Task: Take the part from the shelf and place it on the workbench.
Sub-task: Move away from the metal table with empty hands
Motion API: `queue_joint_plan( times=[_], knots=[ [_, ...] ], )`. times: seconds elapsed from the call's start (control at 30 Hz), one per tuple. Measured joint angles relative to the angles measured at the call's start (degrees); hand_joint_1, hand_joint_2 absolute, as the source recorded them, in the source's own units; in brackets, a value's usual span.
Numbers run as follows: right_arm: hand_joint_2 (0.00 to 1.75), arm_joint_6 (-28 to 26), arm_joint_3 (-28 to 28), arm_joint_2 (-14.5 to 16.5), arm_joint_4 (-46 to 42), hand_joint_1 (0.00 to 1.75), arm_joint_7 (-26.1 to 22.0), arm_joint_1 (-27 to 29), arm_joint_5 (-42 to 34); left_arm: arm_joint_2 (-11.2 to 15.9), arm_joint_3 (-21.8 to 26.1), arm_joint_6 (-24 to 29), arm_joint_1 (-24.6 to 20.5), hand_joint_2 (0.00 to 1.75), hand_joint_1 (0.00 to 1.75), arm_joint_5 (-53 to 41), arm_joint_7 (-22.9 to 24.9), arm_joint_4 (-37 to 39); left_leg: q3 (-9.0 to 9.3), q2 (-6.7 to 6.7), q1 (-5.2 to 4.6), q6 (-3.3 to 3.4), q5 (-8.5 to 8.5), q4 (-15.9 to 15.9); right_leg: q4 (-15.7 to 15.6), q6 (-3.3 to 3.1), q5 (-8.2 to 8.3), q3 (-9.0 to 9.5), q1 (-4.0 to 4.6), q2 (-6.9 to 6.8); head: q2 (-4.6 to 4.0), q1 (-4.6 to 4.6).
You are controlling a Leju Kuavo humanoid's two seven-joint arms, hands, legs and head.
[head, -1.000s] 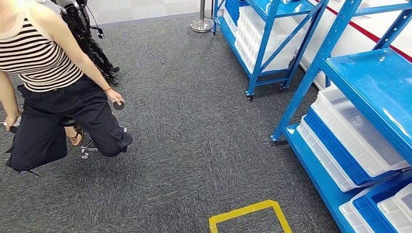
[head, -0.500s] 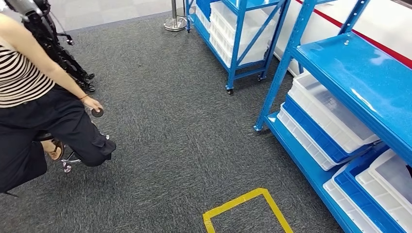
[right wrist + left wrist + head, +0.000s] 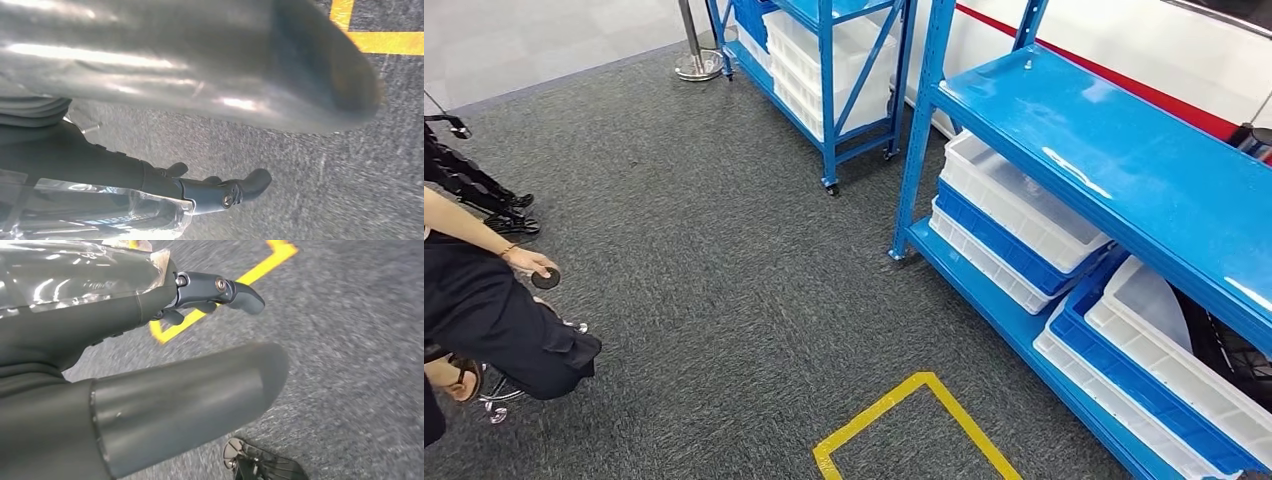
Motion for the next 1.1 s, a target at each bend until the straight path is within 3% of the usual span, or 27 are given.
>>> queue_joint_plan(
  times=[0.07, 0.13, 0.2, 0.27, 0.3, 0.33, 0.4, 0.43, 0.5, 0.6, 0.67, 0.73, 0.77, 0.8, 0.83, 0.9, 0.97, 1.03, 1.1],
  knots=[
    [0.0, 0.0, -0.1, 0.0, 0.0, 0.0, 0.0, 0.1, 0.0, 0.0, 0.0, 0.0, -0.1, 0.0, 0.0, 0.0, 0.0, 0.0, 0.06, 0.98, -0.21, 0.6, 0.09, -0.4, 0.1, 0.69, 0.07, -0.62, -0.2, 0.75, -0.01, 0.03],
    [0.0, 0.0, -0.2, -0.1, 0.0, 0.0, 0.0, 0.3, 0.0, -0.1, 0.0, 0.0, -0.2, 0.0, 0.0, 0.0, 0.0, 0.0, 0.12, 2.22, -0.14, 1.47, 0.41, -0.7, 1.8, 0.99, -0.92, -1.7, -0.31, -1.08, -0.01, 0.26],
    [0.0, 0.0, -0.2, -0.1, 0.0, 0.0, 0.0, 0.1, 0.0, 0.0, 0.0, 0.0, -0.1, 0.0, 0.0, 0.0, 0.0, 0.0, 0.02, 3.64, -0.13, 2.0, 0.55, -0.9, 8.1, 0.75, -4.1, -4.83, -0.34, -4.15, -0.01, 0.88],
    [0.0, 0.0, -0.3, -0.1, 0.0, 0.0, 0.0, 0.1, 0.0, 0.0, 0.0, 0.0, 0.0, 0.0, 0.0, 0.0, 0.0, 0.0, -0.19, 5.28, -0.25, 2.13, 0.53, -0.9, 16.0, 0.83, -7.27, -8.72, -0.49, -5.29, 0.0, 1.28],
    [0.0, 0.0, -0.3, -0.1, 0.0, 0.0, 0.0, 0.1, 0.0, 0.0, 0.0, 0.0, 0.1, 0.0, 0.0, 0.0, 0.0, 0.0, -0.25, 6.04, -0.27, 2.12, 0.52, -0.9, 17.7, 1.19, -7.68, -9.51, -0.57, -5.45, 0.0, 1.31],
    [0.0, 0.0, -0.3, -0.1, 0.0, 0.0, 0.0, 0.2, 0.0, -0.1, 0.0, 0.0, 0.1, 0.0, 0.0, 0.0, 0.0, 0.0, -0.24, 6.75, -0.28, 2.09, 0.49, -0.9, 16.8, 1.71, -7.08, -8.96, -0.66, -5.64, 0.0, 1.35],
    [0.0, 0.0, -0.3, -0.2, 0.0, 0.0, 0.0, 0.3, 0.0, -0.1, 0.0, 0.0, 0.0, 0.0, 0.0, 0.0, 0.0, 0.0, -0.02, 7.91, -0.3, 1.88, 0.37, -0.9, 9.2, 2.7, -4.21, -4.73, -0.76, -7.14, 0.0, 1.45],
    [0.0, 0.0, -0.3, -0.3, 0.0, 0.0, 0.0, 0.3, 0.0, -0.1, 0.0, 0.0, 0.0, 0.0, 0.0, 0.0, 0.0, 0.0, 0.16, 8.48, -0.43, 1.64, 0.22, -0.8, 5.0, 2.81, -2.8, -2.45, -0.7, -8.4, 0.0, 1.49],
    [0.0, 0.0, -0.3, -0.3, 0.0, 0.0, 0.0, 0.1, 0.1, -0.1, 0.0, 0.0, 0.0, 0.0, 0.0, 0.0, 0.0, 0.0, 0.57, 9.49, -0.62, 0.95, -0.09, -0.8, 0.3, 2.12, -1.25, 0.07, -0.44, -9.88, 0.01, 1.42],
    [0.0, 0.0, -0.3, -0.3, 0.0, 0.0, 0.0, 0.3, 0.1, -0.1, 0.0, 0.0, -0.2, 0.0, 0.0, 0.0, 0.0, 0.0, 1.11, 10.44, -0.34, -0.2, -0.47, -0.8, -0.1, 0.61, -0.81, 0.06, -0.24, -8.36, 0.01, 1.29],
    [0.0, 0.0, -0.3, -0.3, 0.0, 0.0, 0.0, 0.3, 0.1, -0.1, 0.1, 0.0, -0.2, 0.0, 0.0, 0.0, -0.1, 0.0, 0.07, 8.17, -0.05, -0.81, -2.65, 2.0, -0.4, -0.11, -0.41, 0.34, -0.57, -7.21, -0.01, 0.94],
    [0.0, 0.0, -0.3, -0.3, 0.0, 0.0, 0.0, 0.3, 0.1, -0.1, 0.1, 0.0, -0.1, 0.0, 0.0, -0.1, -0.1, 0.0, -3.08, 5.12, 0.09, -1.15, -6.58, 9.0, -0.4, -0.58, -0.14, 0.32, -0.62, -5.99, 0.0, 0.37],
    [0.0, 0.0, -0.3, -0.3, 0.0, 0.0, 0.0, 0.2, 0.1, -0.1, 0.1, 0.0, 0.1, 0.0, 0.0, -0.1, -0.1, 0.0, -4.78, 4.41, 0.1, -1.24, -7.97, 12.6, -0.4, -0.72, -0.06, 0.26, -0.54, -5.32, 0.0, 0.2],
    [0.0, 0.0, -0.3, -0.2, 0.0, 0.0, 0.0, 0.3, 0.1, -0.1, 0.1, 0.0, 0.2, 0.0, 0.0, 0.0, -0.1, 0.0, -5.91, 4.07, 0.09, -1.25, -8.26, 14.7, -0.4, -0.76, -0.03, 0.26, -0.46, -4.59, 0.0, 0.13],
    [0.0, 0.0, -0.3, -0.2, 0.0, 0.0, 0.0, 0.3, 0.1, -0.1, 0.1, 0.0, 0.3, 0.0, 0.0, 0.0, -0.1, 0.0, -6.15, 3.92, 0.09, -1.19, -7.44, 14.7, -0.4, -0.75, -0.03, 0.32, -0.41, -3.84, 0.0, 0.09],
    [0.0, 0.0, -0.3, -0.3, 0.0, 0.0, 0.0, 0.4, 0.2, -0.1, 0.2, 0.0, 0.3, 0.0, 0.0, 0.0, -0.1, 0.0, -3.81, 2.88, 0.13, -0.82, -3.32, 8.9, -0.3, -0.72, -0.04, 0.52, -0.4, -2.32, -0.01, 0.07],
    [0.0, 0.0, -0.3, -0.2, 0.0, 0.0, -0.1, 0.3, 0.2, 0.0, 0.2, 0.1, 0.3, 0.0, 0.0, 0.0, -0.2, 0.0, -0.89, 0.33, 0.2, -0.34, -0.5, 2.0, -0.1, -0.48, -0.11, 0.4, -0.2, -0.95, -0.01, 0.01],
    [0.0, 0.0, -0.3, -0.2, 0.0, 0.0, -0.1, 0.2, 0.3, 0.0, 0.2, 0.1, 0.2, 0.0, 0.0, 0.0, -0.2, 0.0, 0.03, -0.72, 0.05, 0.08, -0.34, -0.3, 0.0, 0.11, -0.06, -0.25, -0.18, 0.17, -0.01, -0.05],
    [0.0, 0.0, -0.3, -0.2, 0.0, 0.0, 0.0, 0.3, 0.3, -0.1, 0.3, 0.1, 0.2, 0.0, 0.0, 0.1, -0.2, 0.0, 0.23, 0.54, -0.03, 0.75, -0.15, -0.7, -0.1, 0.85, 0.1, -0.8, -0.48, 1.12, 0.0, -0.07]
  ],
)
